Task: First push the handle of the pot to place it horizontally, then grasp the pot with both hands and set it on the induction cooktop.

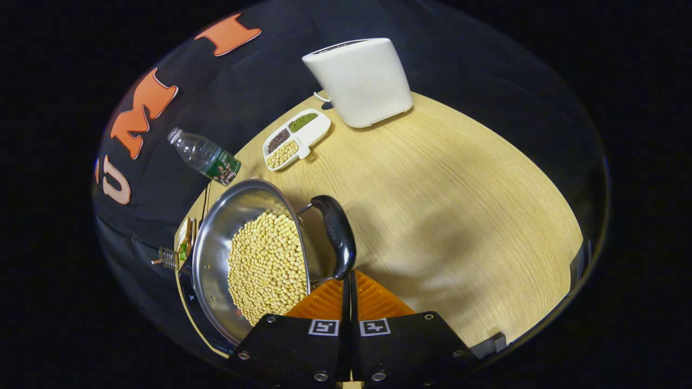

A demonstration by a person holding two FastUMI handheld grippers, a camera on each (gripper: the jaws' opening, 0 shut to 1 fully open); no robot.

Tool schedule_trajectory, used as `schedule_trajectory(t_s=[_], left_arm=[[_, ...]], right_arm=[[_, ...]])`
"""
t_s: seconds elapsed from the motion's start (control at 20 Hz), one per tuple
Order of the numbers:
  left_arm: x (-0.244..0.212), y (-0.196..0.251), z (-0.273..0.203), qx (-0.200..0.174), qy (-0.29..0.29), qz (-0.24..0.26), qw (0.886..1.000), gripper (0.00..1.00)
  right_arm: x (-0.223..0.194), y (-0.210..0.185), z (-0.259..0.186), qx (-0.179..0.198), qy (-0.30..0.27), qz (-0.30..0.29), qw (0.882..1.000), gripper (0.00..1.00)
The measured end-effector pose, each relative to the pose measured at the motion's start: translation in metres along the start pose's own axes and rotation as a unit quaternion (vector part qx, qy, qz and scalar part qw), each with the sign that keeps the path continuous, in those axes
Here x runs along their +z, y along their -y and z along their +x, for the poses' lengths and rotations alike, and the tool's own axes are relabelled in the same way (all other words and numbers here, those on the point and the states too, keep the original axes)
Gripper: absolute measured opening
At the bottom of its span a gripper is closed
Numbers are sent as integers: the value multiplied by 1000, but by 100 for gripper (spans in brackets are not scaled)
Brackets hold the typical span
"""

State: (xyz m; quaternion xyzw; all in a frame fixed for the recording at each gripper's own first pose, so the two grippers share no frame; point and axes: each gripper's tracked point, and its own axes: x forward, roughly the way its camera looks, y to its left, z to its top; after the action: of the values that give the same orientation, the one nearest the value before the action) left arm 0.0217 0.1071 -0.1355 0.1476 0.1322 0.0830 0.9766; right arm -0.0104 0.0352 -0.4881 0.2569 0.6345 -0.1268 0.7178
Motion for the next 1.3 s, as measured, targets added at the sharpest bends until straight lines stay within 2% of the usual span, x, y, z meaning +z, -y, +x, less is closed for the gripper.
schedule_trajectory(t_s=[0.05,0.15,0.2,0.25,0.3,0.4,0.55,0.7,0.85,0.95,1.0,1.1,1.3], left_arm=[[-1,0,1,-2,-2,-1,1000,96],[-5,3,3,-6,-8,-4,1000,100],[-6,5,4,-9,-10,-6,1000,96],[-8,6,6,-11,-13,-10,1000,96],[-10,7,6,-13,-16,-13,1000,100],[-18,14,9,-21,-26,-21,999,100],[-33,36,16,-48,-54,-41,997,100],[-50,58,24,-72,-91,-60,992,92],[-65,91,33,-103,-128,-76,983,99],[-75,117,41,-124,-156,-87,976,99],[-82,133,44,-138,-174,-92,971,98],[-97,164,48,-165,-216,-95,958,98],[-129,216,59,-193,-279,-82,937,96]], right_arm=[[5,-1,3,-1,0,4,1000,0],[14,-1,8,-6,0,12,1000,0],[19,-2,10,-6,1,15,1000,0],[24,-3,12,-7,5,18,1000,0],[26,-5,13,-3,3,22,1000,0],[28,-7,15,-1,4,20,1000,0],[28,-8,10,12,3,4,1000,0],[38,-2,-8,13,27,-29,999,0],[45,-8,-32,18,57,-77,995,4],[44,-19,-47,33,59,-98,993,23],[42,-25,-54,38,59,-111,991,41],[47,-38,-62,50,75,-137,986,54],[57,-48,-74,53,101,-174,978,76]])
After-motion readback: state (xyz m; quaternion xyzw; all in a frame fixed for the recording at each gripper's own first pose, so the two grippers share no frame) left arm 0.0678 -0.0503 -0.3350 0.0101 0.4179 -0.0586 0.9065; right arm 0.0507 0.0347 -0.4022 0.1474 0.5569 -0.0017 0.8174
